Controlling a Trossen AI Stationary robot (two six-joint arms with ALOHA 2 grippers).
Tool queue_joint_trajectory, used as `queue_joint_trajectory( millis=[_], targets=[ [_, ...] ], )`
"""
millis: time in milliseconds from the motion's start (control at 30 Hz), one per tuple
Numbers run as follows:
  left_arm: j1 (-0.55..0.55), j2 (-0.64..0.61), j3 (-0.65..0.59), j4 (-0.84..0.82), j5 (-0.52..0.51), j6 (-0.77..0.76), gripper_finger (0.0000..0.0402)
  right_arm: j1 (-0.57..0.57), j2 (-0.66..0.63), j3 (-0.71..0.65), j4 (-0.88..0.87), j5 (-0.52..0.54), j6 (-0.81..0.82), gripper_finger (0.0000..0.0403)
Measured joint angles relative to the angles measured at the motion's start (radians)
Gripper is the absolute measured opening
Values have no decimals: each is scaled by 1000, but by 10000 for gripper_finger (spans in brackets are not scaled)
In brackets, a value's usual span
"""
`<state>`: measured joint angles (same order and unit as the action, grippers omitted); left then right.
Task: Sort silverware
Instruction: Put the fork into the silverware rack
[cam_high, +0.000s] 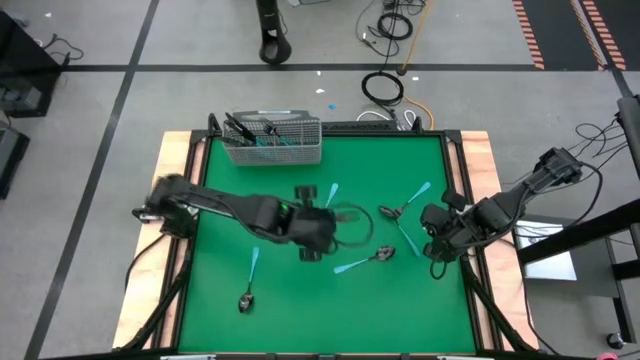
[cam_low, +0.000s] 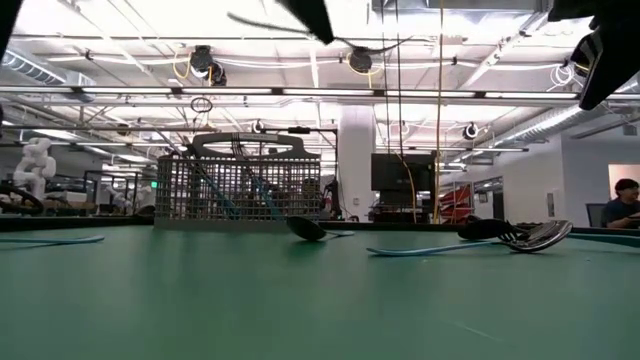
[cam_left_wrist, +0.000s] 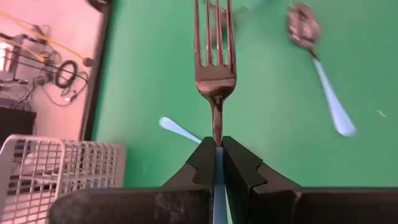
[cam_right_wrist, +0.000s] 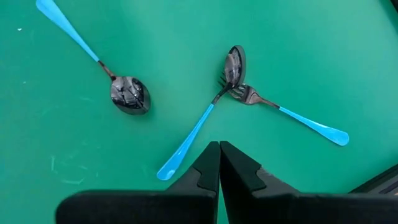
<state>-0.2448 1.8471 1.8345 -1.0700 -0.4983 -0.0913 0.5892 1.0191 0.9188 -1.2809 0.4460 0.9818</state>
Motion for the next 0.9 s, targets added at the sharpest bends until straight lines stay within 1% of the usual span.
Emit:
queue_joint_trajectory(
  millis=[133, 300, 400, 467, 567, 667, 767, 900],
  targets=[
    [72, -202, -323, 326, -7, 18, 15, 19, 0, 0, 27, 29, -24, 0],
    [215, -423, -674, 879, 3, 95, 15, 24, 0, 0, 96, 79, -69, 0],
    [317, -512, -864, 1234, 9, 104, 15, 24, 0, 0, 141, 103, -90, 0],
    [391, -545, -981, 1441, 9, 96, 15, 24, 0, 0, 170, 112, -108, 0],
    [505, -546, -1127, 1742, 23, 24, 15, 24, 0, 0, 199, 113, -137, 0],
    [596, -492, -1210, 1996, 74, -54, 15, 24, 0, 0, 220, 125, -159, 0],
    [650, -415, -1235, 2147, 97, -59, 15, 24, 0, 0, 223, 156, -161, 0],
    [686, -330, -1234, 2267, 98, -57, 15, 24, 0, 0, 224, 163, -160, 0]
  ],
)
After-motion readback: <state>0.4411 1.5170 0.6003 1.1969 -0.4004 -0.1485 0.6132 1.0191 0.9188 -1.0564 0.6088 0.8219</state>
